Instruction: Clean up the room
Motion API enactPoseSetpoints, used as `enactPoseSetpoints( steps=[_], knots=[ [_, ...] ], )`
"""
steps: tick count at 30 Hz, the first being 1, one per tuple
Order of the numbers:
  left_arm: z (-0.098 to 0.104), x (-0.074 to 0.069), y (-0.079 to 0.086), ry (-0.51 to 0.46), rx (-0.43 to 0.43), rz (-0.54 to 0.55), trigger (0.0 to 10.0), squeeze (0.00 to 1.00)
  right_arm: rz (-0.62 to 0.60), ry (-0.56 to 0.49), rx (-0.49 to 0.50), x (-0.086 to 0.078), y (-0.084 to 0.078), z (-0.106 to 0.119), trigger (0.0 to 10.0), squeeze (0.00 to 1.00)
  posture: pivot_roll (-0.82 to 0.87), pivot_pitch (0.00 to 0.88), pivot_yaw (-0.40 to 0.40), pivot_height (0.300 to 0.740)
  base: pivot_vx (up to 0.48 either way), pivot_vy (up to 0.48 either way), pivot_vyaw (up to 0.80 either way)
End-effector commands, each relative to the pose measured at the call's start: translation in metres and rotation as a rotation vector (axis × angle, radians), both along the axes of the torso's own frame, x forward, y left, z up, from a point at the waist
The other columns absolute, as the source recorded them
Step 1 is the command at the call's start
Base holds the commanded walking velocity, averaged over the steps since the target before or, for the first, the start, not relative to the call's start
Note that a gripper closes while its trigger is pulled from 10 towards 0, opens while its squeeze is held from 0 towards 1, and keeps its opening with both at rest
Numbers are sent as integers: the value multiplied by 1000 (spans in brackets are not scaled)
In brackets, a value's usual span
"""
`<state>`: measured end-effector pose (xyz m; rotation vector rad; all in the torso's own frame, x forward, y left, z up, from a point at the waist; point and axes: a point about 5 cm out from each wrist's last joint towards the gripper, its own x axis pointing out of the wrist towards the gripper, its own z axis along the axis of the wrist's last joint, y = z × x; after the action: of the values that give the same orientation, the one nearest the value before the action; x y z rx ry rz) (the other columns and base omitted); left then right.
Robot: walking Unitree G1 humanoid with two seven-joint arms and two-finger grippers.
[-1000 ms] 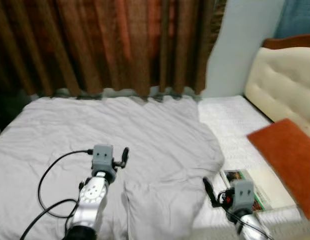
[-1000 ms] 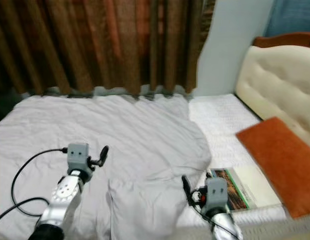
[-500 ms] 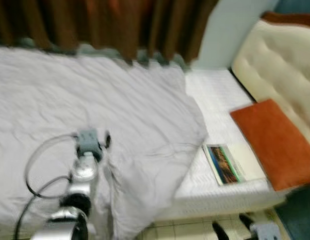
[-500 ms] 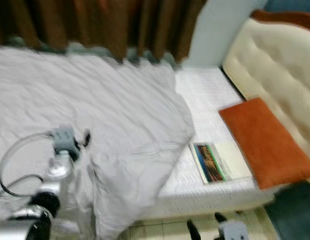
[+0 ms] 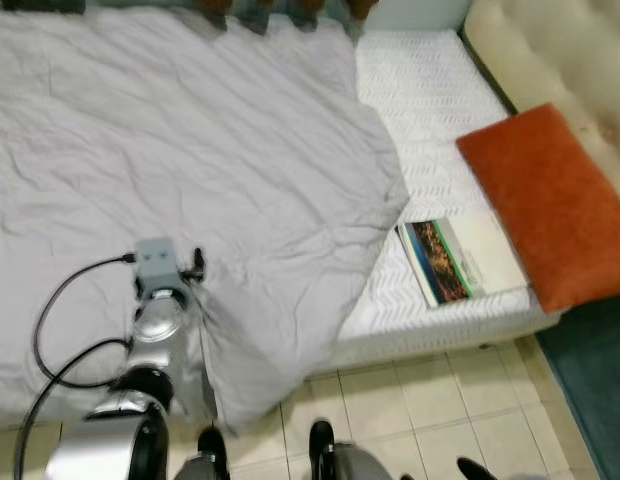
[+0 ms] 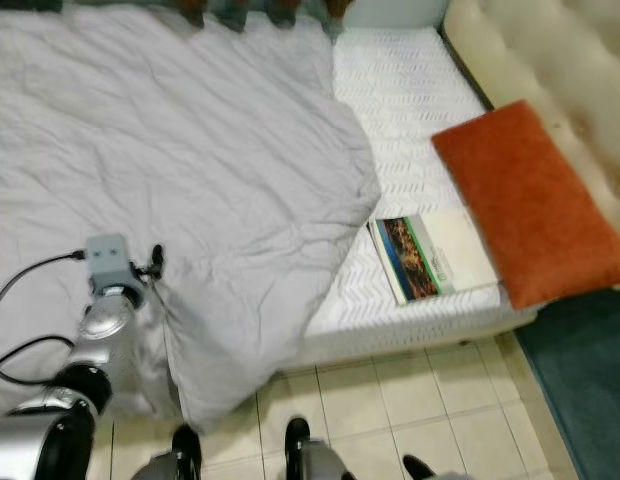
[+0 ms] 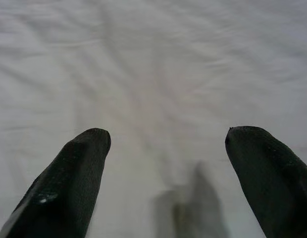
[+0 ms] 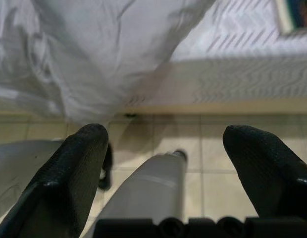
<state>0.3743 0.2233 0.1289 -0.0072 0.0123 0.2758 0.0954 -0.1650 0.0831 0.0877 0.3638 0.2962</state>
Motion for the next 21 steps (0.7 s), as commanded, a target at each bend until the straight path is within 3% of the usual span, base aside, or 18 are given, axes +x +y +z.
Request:
enactPoseSetpoints(
  steps=[1, 6, 9, 15, 17, 18, 20, 21],
  knots=[
    [-7, -3, 4, 33, -18, 17, 10000, 0, -29, 48, -10, -14, -3, 3, 10000, 0, -413, 566, -189, 740, 0, 0, 0],
    [-10, -1, -1, 42, -124, -17, 10000, 0, -44, 84, -17, -31, -5, 8, 10000, 0, -437, 578, -194, 740, 0, 0, 0],
    [-18, -2, -10, 52, -258, -34, 10000, 0, -53, 119, -23, -43, -5, 9, 10000, 0, -458, 599, -200, 740, 0, 0, 0],
    [-19, 1, -27, 34, -324, -88, 10000, 0, -56, 133, -21, -49, -1, 12, 10000, 0, -455, 598, -183, 740, 0, 0, 0],
    [-31, -3, -36, 100, -345, -118, 10000, 0, -59, 135, -18, -48, -1, 10, 10000, 0, -448, 596, -176, 740, 0, 0, 0],
    [-48, -10, -44, 196, -348, -138, 10000, 0, -63, 129, -11, -45, 1, 10, 10000, 0, -441, 598, -167, 740, 0, 0, 0],
    [-54, -13, -47, 226, -350, -144, 10000, 0, -64, 127, -8, -45, 1, 9, 10000, 0, -441, 596, -163, 740, 0, 0, 0],
    [-66, -19, -53, 281, -383, -152, 10000, 0, -64, 121, 0, -42, 4, 9, 10000, 0, -436, 587, -154, 740, 0, 0, 0]
  ],
)
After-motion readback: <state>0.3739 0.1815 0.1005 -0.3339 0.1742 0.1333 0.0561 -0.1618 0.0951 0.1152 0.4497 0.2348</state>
